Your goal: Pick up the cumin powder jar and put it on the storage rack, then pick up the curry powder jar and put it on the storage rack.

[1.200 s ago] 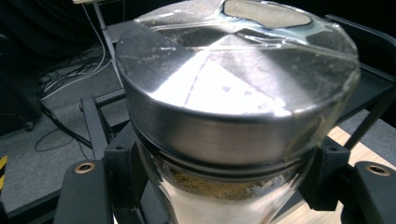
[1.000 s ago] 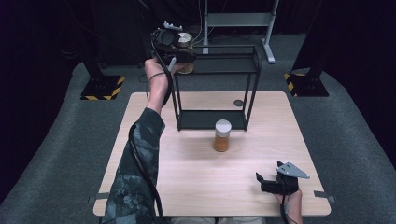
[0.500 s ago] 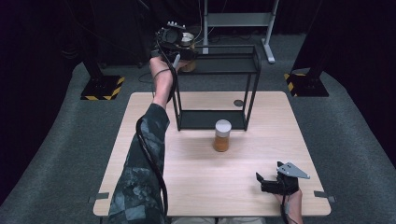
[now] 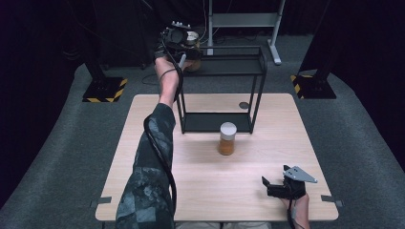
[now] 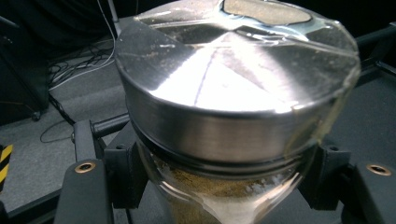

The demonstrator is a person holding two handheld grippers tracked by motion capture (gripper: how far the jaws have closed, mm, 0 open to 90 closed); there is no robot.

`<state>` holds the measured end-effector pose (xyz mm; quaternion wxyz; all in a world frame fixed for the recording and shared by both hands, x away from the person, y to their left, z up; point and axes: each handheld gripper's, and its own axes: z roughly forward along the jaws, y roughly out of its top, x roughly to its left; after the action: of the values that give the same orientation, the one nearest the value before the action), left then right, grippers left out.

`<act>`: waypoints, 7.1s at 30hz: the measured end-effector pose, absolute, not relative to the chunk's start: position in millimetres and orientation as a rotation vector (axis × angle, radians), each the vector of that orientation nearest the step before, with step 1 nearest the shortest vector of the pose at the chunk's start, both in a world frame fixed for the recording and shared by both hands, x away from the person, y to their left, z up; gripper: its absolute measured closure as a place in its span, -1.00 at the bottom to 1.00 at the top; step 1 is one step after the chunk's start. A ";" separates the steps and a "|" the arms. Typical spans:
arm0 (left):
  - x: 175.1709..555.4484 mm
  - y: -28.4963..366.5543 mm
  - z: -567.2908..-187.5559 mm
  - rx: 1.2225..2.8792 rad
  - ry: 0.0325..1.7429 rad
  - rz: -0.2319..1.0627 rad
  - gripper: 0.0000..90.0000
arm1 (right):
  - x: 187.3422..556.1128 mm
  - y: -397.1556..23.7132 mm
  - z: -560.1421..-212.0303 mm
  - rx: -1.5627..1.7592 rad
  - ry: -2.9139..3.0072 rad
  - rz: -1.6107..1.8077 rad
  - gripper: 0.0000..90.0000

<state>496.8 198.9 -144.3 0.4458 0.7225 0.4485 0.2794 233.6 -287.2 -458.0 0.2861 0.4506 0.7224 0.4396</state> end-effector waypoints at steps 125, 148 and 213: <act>256.6 239.9 -441.0 2.028 1.226 0.618 -1.00 | 230.2 -245.2 -448.9 1.361 1.770 1.083 -1.00; 255.5 239.8 -441.1 2.035 1.212 0.621 -1.00 | 303.9 -148.0 -432.2 1.129 1.680 1.260 -1.00; 261.3 246.9 -439.5 2.042 1.208 0.560 -0.99 | 328.4 -170.3 -449.3 1.048 1.628 1.506 -0.26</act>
<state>261.3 246.9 -439.5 0.3445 0.7863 0.4652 0.2158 328.4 -170.3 -449.3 0.3379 0.4021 0.6247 0.5779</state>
